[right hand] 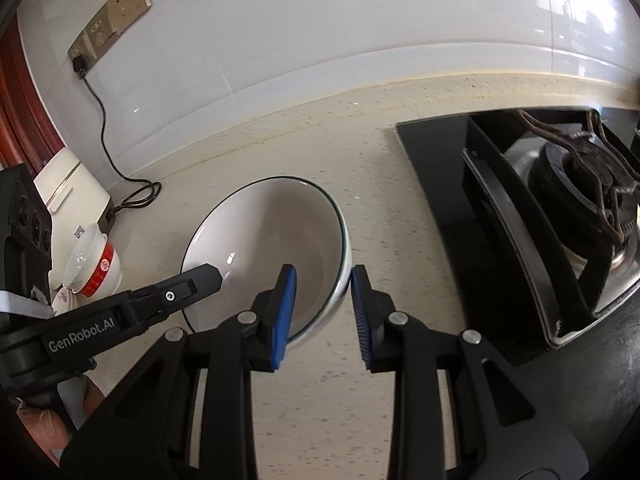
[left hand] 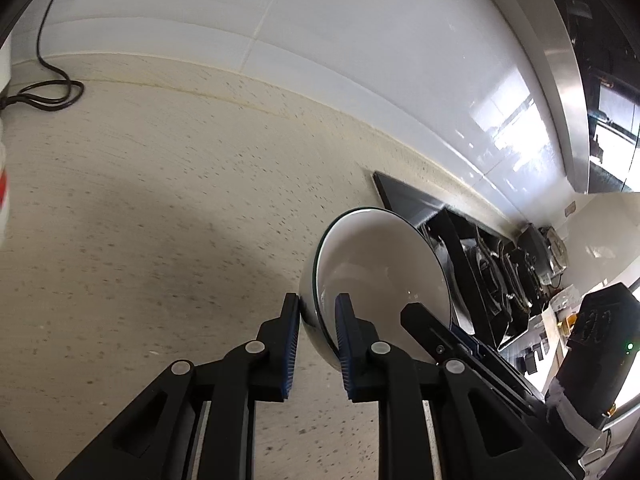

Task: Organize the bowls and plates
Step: 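Carry the green-rimmed bowl with both grippers over the nested bowls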

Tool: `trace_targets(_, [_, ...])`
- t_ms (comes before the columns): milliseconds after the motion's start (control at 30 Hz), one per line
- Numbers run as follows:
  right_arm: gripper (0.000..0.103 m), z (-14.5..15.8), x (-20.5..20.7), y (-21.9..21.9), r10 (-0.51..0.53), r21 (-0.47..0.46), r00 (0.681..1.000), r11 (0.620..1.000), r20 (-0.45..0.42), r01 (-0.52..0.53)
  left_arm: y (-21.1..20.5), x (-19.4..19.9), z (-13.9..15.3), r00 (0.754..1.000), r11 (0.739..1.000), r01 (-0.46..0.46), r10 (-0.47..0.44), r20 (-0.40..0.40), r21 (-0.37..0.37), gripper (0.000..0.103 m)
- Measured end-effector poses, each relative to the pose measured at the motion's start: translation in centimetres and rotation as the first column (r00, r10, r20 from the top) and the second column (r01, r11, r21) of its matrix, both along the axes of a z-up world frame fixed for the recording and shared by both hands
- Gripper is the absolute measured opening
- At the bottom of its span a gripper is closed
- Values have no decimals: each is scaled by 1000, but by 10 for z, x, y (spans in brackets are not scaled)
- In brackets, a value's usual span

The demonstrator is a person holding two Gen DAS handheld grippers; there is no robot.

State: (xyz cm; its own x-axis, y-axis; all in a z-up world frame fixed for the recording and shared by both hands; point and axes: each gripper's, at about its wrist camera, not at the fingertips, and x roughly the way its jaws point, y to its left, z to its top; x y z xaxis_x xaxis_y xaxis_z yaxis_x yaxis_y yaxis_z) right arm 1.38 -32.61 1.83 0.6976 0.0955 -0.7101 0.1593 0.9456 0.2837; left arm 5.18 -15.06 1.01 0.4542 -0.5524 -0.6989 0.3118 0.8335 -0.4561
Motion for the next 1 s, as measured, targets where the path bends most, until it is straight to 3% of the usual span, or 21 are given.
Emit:
trace_targets(633, [32, 30, 29, 86, 145, -28, 989, 989, 40, -144, 99, 3, 35, 985, 985, -149, 155, 69, -92, 18])
trace_targets(1000, [32, 55, 60, 154, 263, -61, 962, 964, 77, -259, 171, 3, 55, 958, 952, -256, 274, 87, -170, 18])
